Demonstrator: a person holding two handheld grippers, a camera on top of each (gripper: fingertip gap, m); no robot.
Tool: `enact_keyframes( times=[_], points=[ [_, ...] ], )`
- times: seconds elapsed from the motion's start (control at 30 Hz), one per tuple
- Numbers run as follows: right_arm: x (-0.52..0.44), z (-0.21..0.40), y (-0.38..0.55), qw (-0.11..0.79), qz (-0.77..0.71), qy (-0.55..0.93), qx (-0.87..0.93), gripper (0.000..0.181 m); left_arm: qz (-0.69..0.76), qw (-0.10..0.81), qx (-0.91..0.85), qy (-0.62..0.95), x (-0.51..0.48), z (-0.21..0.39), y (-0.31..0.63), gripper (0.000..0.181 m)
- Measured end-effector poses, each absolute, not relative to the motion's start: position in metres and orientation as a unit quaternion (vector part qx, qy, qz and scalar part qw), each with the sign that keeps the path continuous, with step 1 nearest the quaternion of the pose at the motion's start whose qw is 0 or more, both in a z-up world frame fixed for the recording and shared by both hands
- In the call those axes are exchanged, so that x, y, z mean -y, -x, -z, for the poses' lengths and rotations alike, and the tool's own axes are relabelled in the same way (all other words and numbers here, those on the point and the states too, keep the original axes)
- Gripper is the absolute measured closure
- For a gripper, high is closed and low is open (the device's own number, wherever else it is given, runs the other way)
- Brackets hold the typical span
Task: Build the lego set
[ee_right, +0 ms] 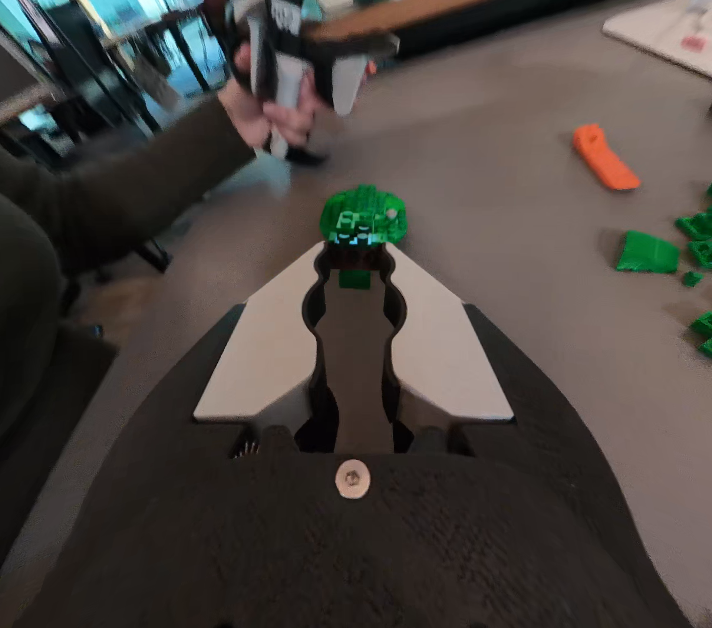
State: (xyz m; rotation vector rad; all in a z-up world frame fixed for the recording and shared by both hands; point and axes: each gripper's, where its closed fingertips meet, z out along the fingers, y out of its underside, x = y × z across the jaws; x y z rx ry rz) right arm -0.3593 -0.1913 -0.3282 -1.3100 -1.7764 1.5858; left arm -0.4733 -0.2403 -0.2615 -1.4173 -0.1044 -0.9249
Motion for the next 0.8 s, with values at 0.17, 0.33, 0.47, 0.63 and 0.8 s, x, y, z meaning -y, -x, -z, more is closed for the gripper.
enact_keyframes(
  times=[0.17, 0.33, 0.47, 0.63, 0.8],
  points=[
    [0.196, 0.362, 0.343, 0.182, -0.436, 0.466, 0.748, 0.133, 0.37, 0.663, 0.001, 0.65, 0.241, 0.253, 0.453, 0.092],
    [0.13, 0.336, 0.355, 0.239, -0.411, 0.536, 0.698, 0.128, 0.331, 0.669, -0.053, 0.664, 0.233, 0.243, 0.43, 0.095],
    [0.044, 0.342, 0.373, 0.28, -0.357, 0.647, 0.613, 0.144, 0.299, 0.685, -0.081, 0.66, 0.222, 0.231, 0.422, 0.099],
    [0.008, 0.36, 0.39, 0.257, -0.316, 0.673, 0.617, 0.15, 0.264, 0.688, -0.102, 0.669, 0.209, 0.229, 0.413, 0.103],
    [0.015, 0.371, 0.379, 0.184, -0.318, 0.656, 0.659, 0.154, 0.251, 0.685, -0.105, 0.676, 0.204, 0.235, 0.407, 0.107]
  ],
)
